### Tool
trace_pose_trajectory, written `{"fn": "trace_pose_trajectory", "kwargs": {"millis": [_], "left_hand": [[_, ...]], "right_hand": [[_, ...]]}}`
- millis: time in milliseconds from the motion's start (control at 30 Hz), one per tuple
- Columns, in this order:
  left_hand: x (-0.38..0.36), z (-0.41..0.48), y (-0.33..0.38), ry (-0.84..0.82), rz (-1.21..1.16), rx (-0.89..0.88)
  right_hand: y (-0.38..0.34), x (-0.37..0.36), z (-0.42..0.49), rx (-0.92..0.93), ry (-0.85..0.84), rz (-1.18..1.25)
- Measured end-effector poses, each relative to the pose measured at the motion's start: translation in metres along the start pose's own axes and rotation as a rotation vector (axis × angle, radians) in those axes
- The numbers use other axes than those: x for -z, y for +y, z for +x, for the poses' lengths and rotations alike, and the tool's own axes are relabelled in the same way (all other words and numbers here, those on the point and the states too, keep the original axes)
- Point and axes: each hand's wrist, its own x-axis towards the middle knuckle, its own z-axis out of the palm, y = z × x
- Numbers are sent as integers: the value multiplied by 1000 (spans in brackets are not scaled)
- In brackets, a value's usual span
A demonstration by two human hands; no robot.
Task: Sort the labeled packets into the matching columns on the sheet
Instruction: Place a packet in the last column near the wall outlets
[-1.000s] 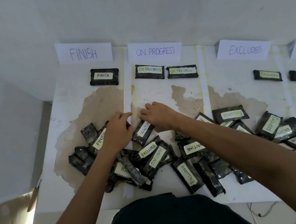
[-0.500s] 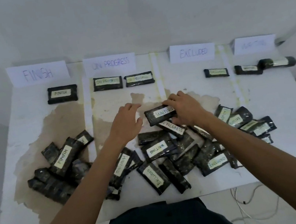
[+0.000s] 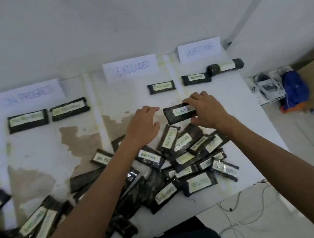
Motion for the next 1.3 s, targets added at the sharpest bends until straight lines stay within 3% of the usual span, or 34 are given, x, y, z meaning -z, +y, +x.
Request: {"fn": "trace_pose_trajectory", "kwargs": {"millis": [333,600,800,967,1167,1300], "left_hand": [[-77,108,47,-130,84,81],[-91,128,37,-99,83,127],[-85,91,36,-94,-7,178],[-94,39,37,-126,42,192],[-94,7,34,-125,125,211],[-85,-4,33,-38,82,213]], "right_hand": [[130,-40,43,-171,-63,18],[152,-57,86,-66,-75,40],[128,-50,65,18,-7,48],[72,-50,17,303,-306,341],[29,-68,0,412,-339,26],[26,-55,3,347,-366,79]]}}
